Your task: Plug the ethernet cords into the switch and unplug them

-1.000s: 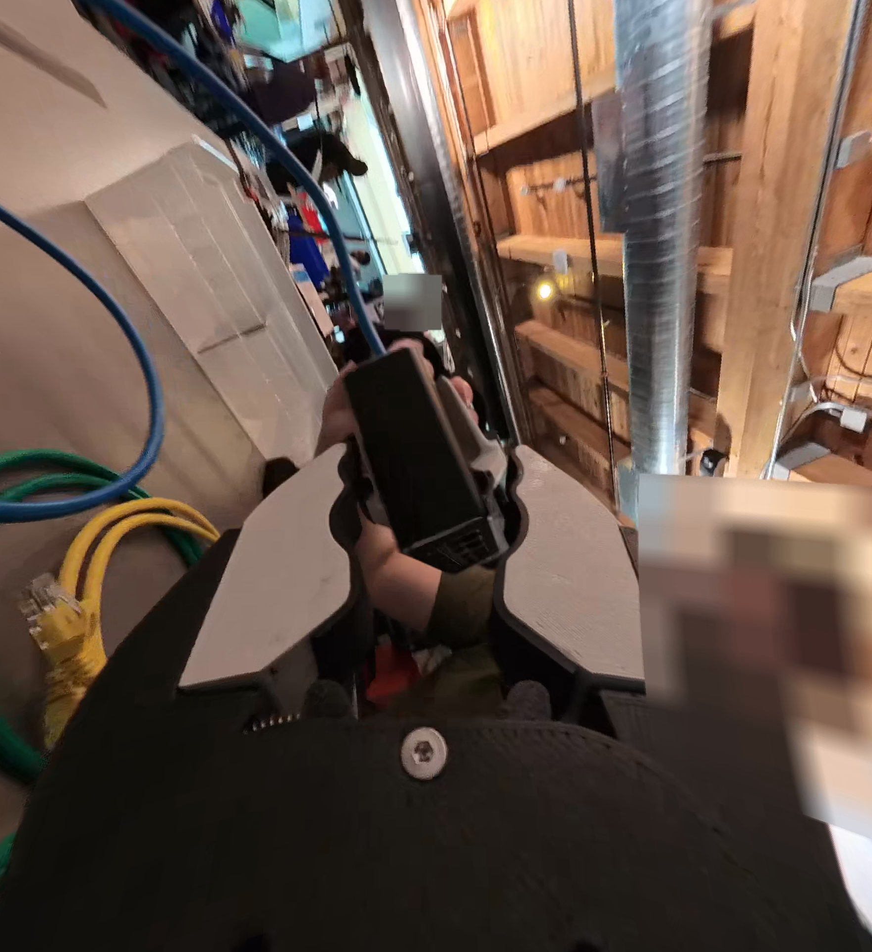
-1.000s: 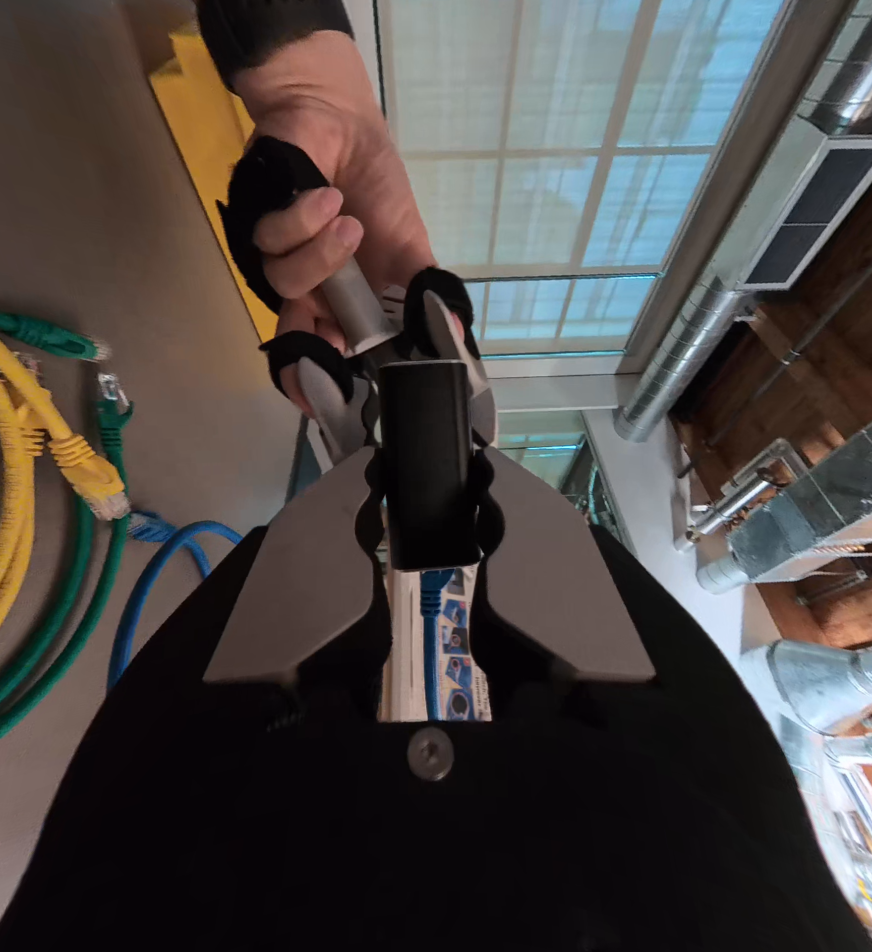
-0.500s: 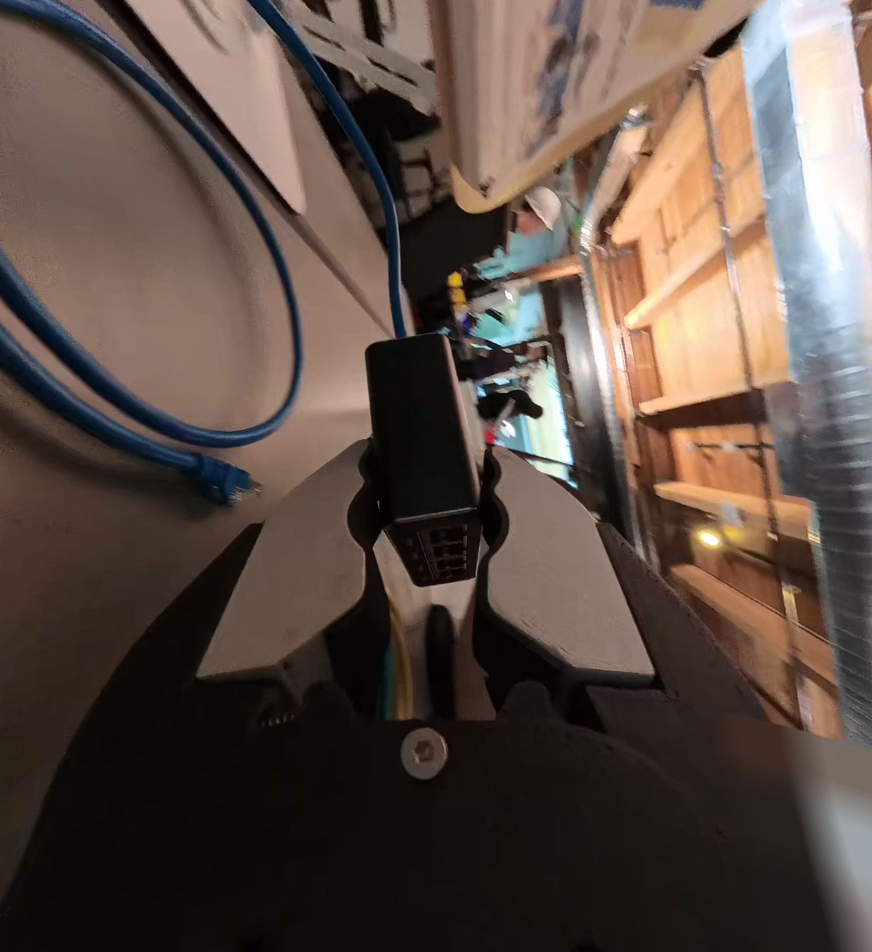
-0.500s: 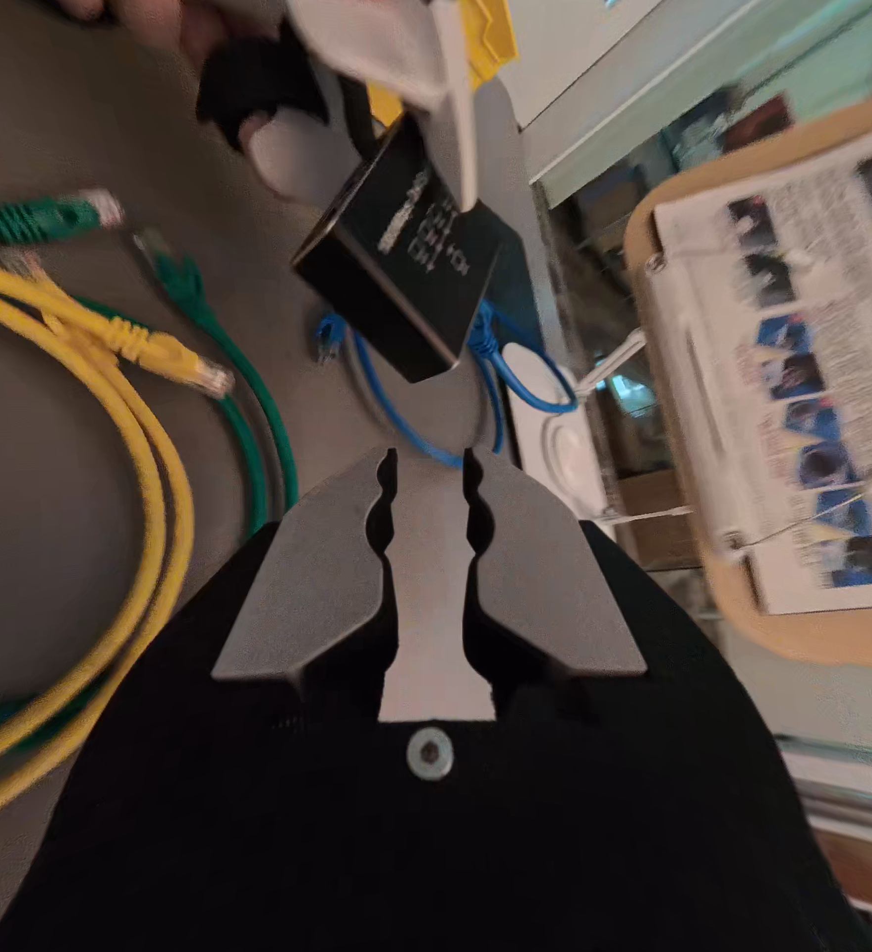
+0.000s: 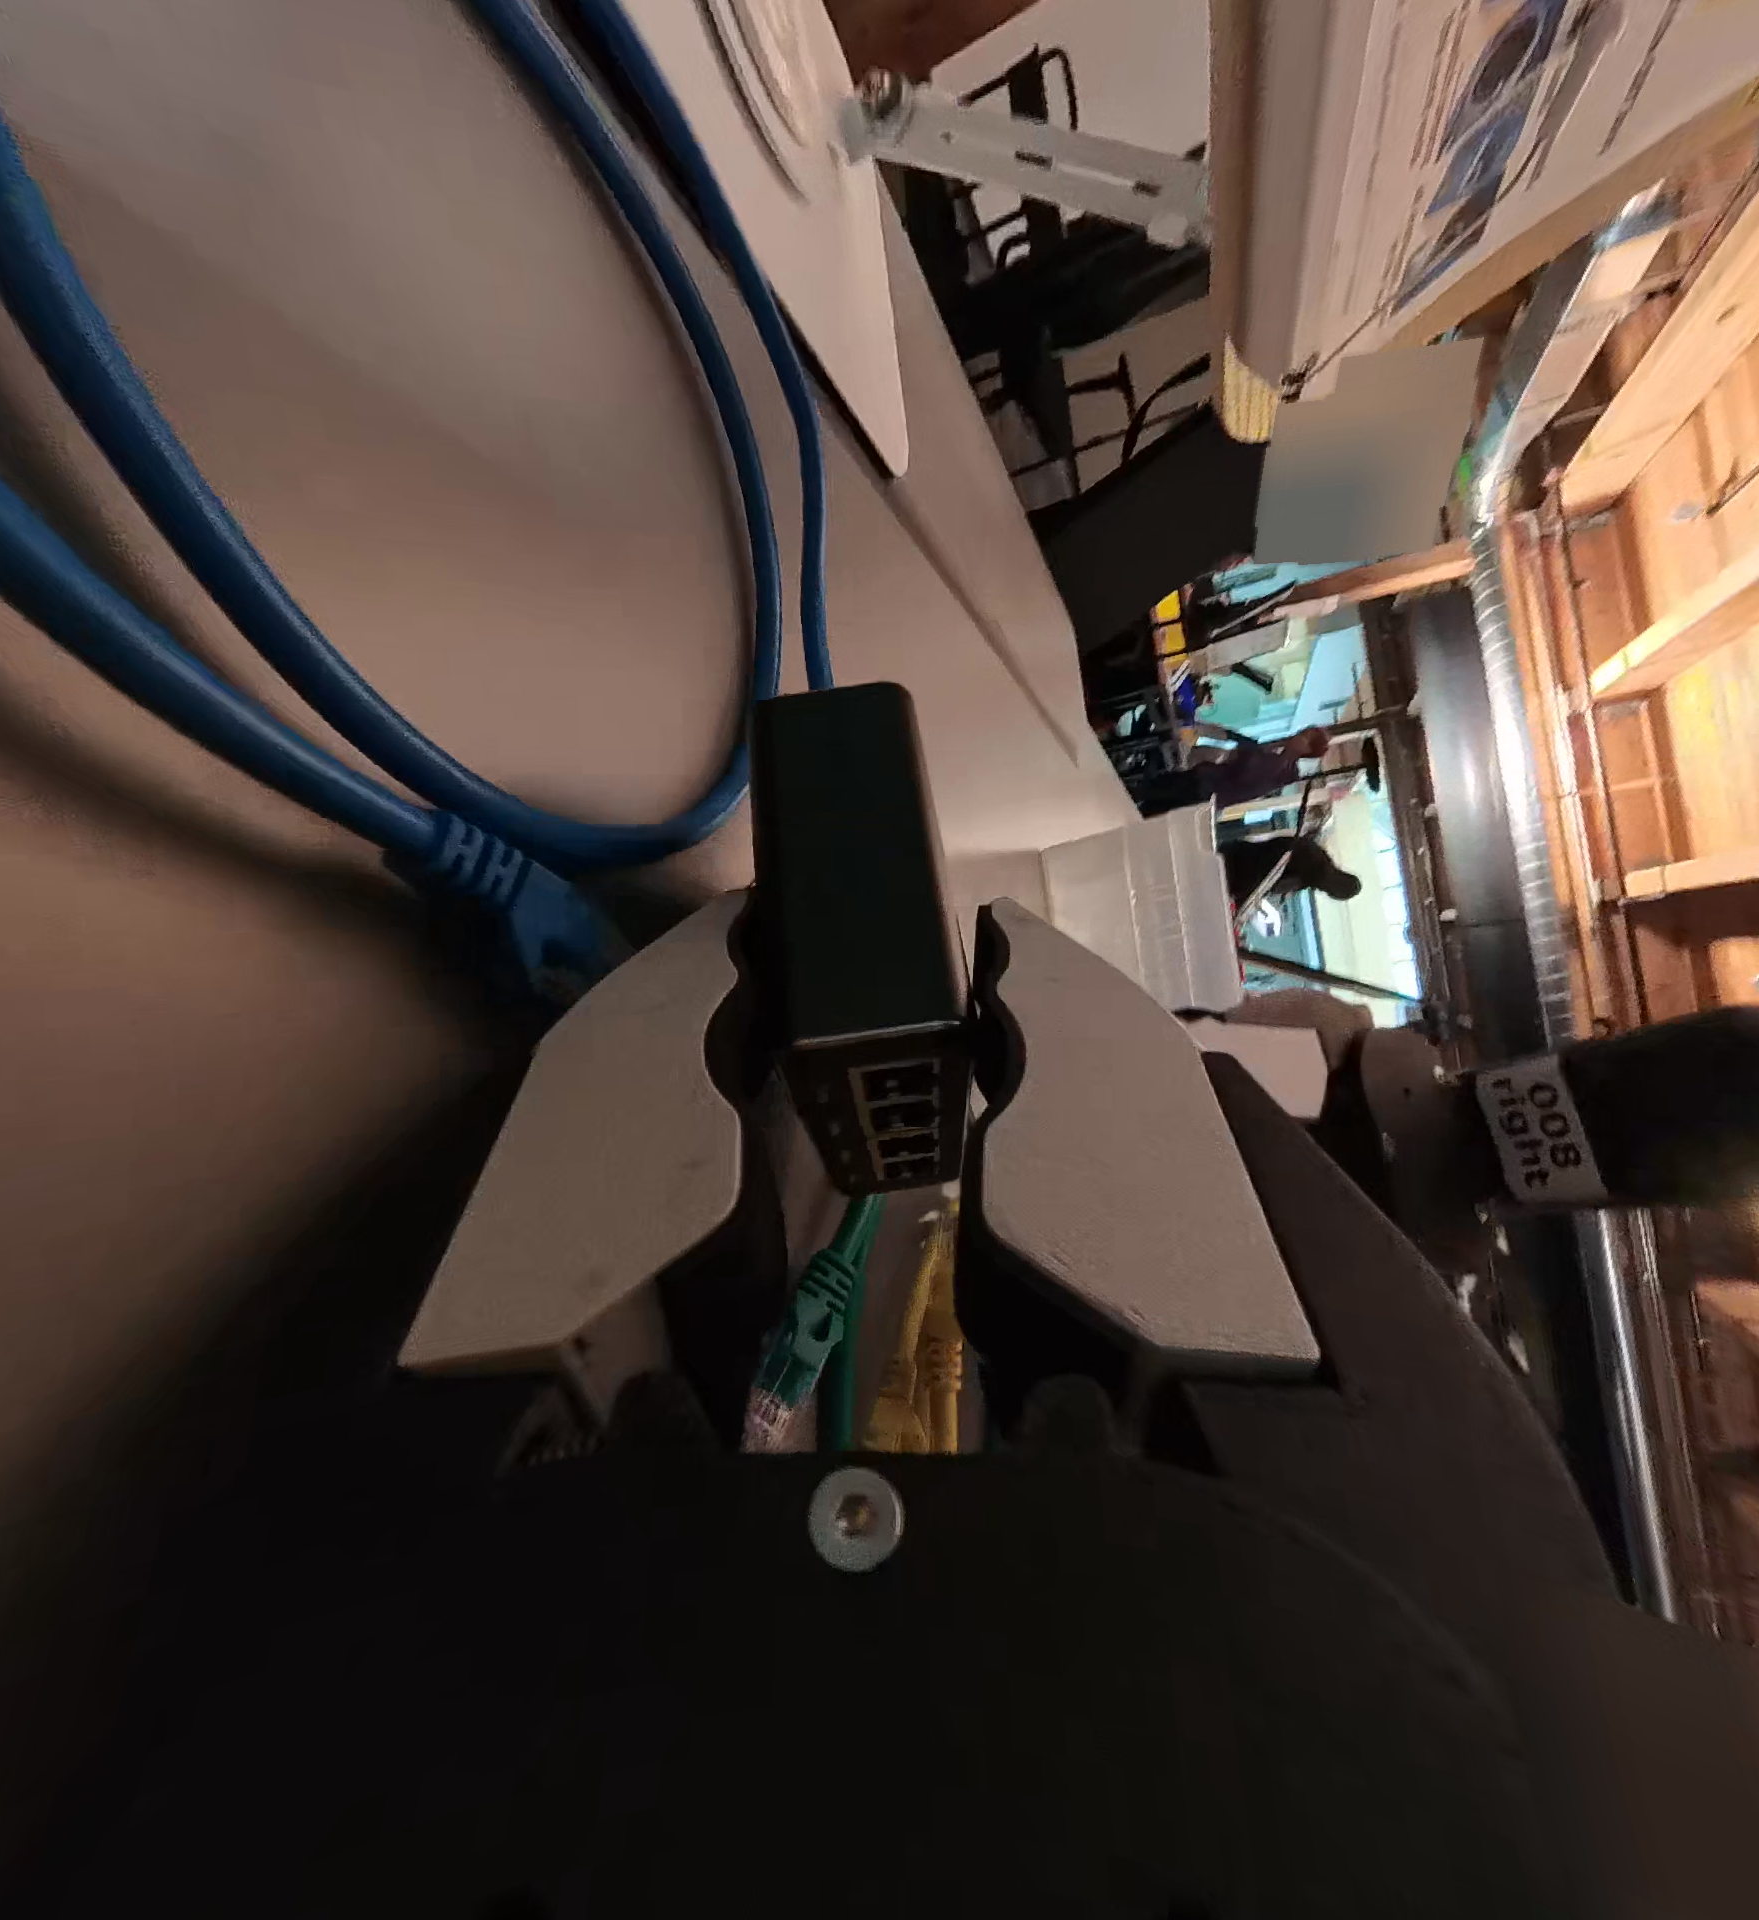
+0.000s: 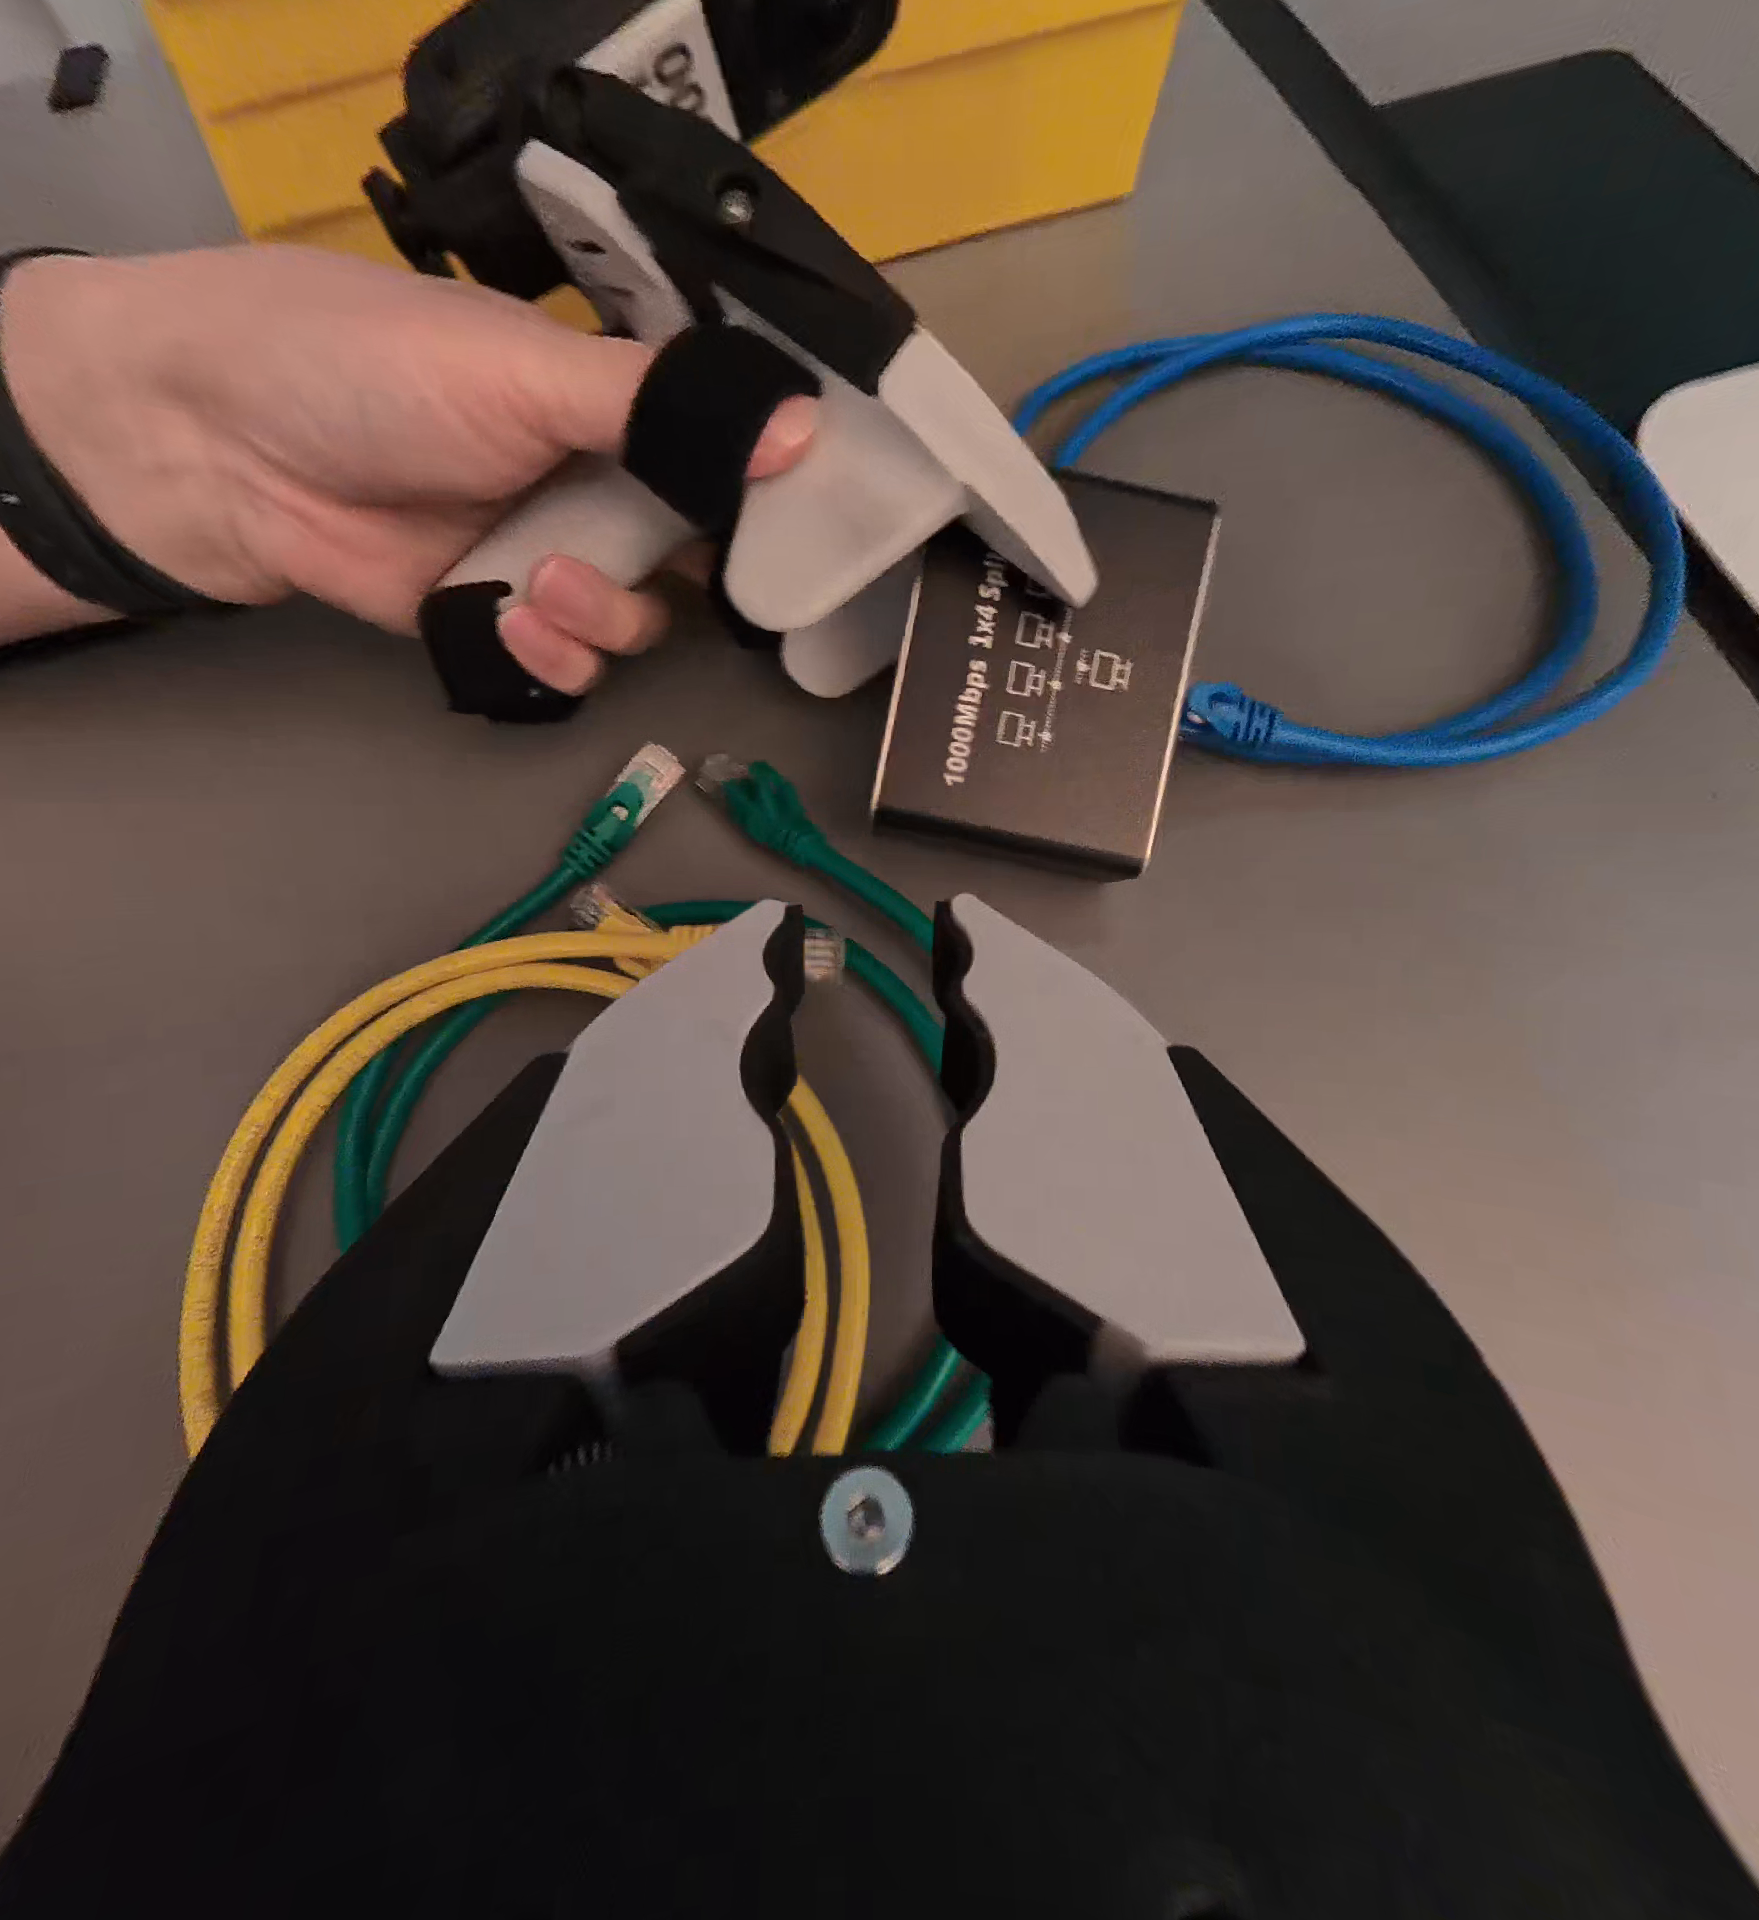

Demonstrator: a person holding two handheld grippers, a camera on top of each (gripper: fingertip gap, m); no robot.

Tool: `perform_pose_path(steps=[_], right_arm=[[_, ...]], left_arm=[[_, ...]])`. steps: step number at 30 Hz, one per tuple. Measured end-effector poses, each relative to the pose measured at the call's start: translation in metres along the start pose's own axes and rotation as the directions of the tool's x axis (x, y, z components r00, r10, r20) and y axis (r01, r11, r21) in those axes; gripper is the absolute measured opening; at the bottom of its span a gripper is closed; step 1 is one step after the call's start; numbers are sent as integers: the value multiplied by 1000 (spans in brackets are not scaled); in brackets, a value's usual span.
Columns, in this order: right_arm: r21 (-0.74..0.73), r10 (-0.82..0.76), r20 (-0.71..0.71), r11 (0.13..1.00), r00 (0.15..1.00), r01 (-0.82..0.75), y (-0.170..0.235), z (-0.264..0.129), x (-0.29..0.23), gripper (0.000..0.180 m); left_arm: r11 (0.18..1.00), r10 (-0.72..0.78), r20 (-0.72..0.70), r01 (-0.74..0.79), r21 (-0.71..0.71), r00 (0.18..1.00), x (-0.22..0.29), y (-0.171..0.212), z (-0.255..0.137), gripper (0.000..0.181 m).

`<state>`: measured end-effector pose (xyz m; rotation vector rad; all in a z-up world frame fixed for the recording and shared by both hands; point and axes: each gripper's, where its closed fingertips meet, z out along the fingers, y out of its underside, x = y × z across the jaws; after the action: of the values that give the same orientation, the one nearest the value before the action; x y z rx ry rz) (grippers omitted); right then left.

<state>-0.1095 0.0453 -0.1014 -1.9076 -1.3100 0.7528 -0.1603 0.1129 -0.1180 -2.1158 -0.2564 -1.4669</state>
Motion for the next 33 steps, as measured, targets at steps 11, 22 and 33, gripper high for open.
perform_pose_path(steps=[11,22,33], right_arm=[[55,73,-244,997,967,-61,-3,25,35,76],[-87,-55,-314,996,948,28,32,-3,83,26],[-30,8,-232,999,973,-16,28,-21,64,37]], left_arm=[[1000,-18,1,18,-23,1000,3,11,9,37],[952,297,59,-291,-94,953,28,7,1,38],[804,516,-89,-518,-291,852,52,24,-11,30]])
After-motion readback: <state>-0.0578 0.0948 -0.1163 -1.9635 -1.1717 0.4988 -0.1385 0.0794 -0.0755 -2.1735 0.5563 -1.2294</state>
